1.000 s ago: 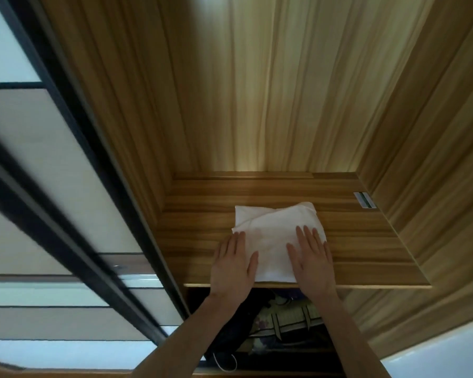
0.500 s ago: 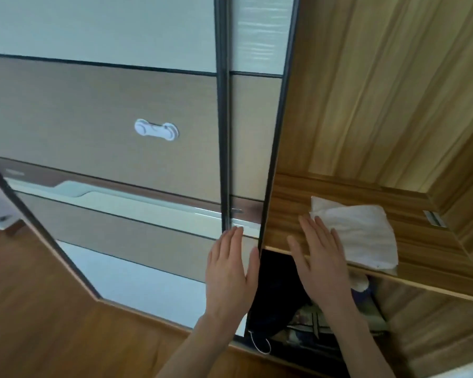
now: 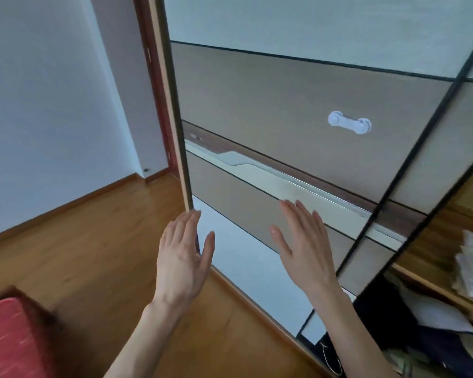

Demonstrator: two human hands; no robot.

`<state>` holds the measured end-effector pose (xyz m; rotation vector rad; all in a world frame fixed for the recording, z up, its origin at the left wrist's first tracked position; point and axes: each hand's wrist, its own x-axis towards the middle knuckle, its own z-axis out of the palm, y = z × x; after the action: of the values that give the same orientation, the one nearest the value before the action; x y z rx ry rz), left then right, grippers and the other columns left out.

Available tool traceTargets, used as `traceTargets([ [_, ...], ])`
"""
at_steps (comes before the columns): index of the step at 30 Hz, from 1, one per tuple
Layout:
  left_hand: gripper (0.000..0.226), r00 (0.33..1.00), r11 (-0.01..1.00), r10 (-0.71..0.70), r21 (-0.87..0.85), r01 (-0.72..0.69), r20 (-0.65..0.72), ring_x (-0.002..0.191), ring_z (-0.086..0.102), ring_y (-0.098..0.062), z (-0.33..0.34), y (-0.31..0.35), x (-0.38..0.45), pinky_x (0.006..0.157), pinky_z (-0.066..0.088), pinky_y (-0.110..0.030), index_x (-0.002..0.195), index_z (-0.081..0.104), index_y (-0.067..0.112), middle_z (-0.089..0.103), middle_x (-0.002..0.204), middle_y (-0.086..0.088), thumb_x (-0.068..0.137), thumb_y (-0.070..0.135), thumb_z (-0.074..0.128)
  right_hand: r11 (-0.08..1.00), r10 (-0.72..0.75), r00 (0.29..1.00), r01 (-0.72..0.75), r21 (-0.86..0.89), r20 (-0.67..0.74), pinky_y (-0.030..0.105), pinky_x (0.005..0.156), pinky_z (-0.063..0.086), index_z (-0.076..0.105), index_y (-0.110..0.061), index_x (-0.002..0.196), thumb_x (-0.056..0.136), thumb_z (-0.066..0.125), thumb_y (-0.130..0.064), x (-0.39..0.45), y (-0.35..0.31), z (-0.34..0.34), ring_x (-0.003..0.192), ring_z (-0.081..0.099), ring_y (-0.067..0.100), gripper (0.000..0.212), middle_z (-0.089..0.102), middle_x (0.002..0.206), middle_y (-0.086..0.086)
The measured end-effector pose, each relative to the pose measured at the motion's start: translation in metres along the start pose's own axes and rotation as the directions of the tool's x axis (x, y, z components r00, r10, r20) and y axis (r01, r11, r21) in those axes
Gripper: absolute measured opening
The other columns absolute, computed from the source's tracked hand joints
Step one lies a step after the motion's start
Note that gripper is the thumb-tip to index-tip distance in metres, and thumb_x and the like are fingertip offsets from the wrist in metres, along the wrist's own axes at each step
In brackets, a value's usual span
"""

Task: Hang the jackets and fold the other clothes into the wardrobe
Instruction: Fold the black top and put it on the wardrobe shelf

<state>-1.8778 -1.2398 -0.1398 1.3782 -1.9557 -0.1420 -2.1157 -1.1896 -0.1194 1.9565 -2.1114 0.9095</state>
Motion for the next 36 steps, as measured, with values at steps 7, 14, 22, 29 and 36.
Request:
traceTargets([
  [7,0.050,0.975,0.991,-0.111,0.051,0.123,-0.192,0.143,0.048,-0.027,-0.050,-0.086,0.031,0.117,0.040,-0.054,0.144,0.056,0.011,0.057,0.149,-0.008,0.106,0.041,0.044,0.974,-0.214,0.975,0.208,0.093,0.060,0.044,0.130,0.022,0.042,-0.017,0.158,0.109,0.025,-0.057,0.080,-0.107,0.052,0.154,0.035,0.021,0.066,0.044,0.163,0.002],
  [14,0.049,0.936,0.966,-0.162,0.146,0.215,-0.312,0.143,0.048,-0.027,-0.086,-0.172,0.087,0.120,0.037,-0.054,0.144,0.055,0.012,0.057,0.149,-0.009,0.106,0.041,0.044,0.921,-0.346,0.937,0.331,0.205,0.043,0.045,0.127,0.028,0.046,-0.018,0.157,0.108,0.039,-0.055,0.174,-0.196,0.123,0.153,0.037,0.019,0.062,0.047,0.161,0.002],
  [22,0.050,0.879,0.873,-0.230,0.312,0.376,-0.417,0.143,0.047,-0.026,-0.137,-0.279,0.151,0.121,0.034,-0.051,0.146,0.052,0.011,0.056,0.149,-0.007,0.107,0.041,0.044,0.817,-0.487,0.873,0.446,0.365,0.024,0.040,0.127,0.026,0.049,-0.019,0.155,0.108,0.033,-0.058,0.268,-0.290,0.230,0.152,0.039,0.017,0.063,0.049,0.159,0.000],
  [29,0.051,0.811,0.759,-0.311,0.384,0.525,-0.496,0.145,0.045,-0.022,-0.180,-0.353,0.166,0.124,0.032,-0.047,0.148,0.052,0.013,0.057,0.150,-0.006,0.107,0.043,0.043,0.713,-0.630,0.773,0.538,0.450,0.073,0.043,0.129,0.025,0.040,-0.023,0.160,0.106,0.028,-0.063,0.315,-0.378,0.296,0.156,0.029,0.013,0.068,0.040,0.165,-0.004],
  [36,0.050,0.741,0.655,-0.341,0.420,0.629,-0.578,0.144,0.046,-0.022,-0.225,-0.452,0.180,0.123,0.033,-0.046,0.144,0.055,0.012,0.059,0.146,-0.005,0.106,0.042,0.044,0.634,-0.727,0.682,0.621,0.461,0.082,0.031,0.128,0.007,0.036,-0.024,0.161,0.109,0.031,-0.059,0.355,-0.483,0.371,0.155,0.029,0.011,0.063,0.041,0.164,-0.004],
])
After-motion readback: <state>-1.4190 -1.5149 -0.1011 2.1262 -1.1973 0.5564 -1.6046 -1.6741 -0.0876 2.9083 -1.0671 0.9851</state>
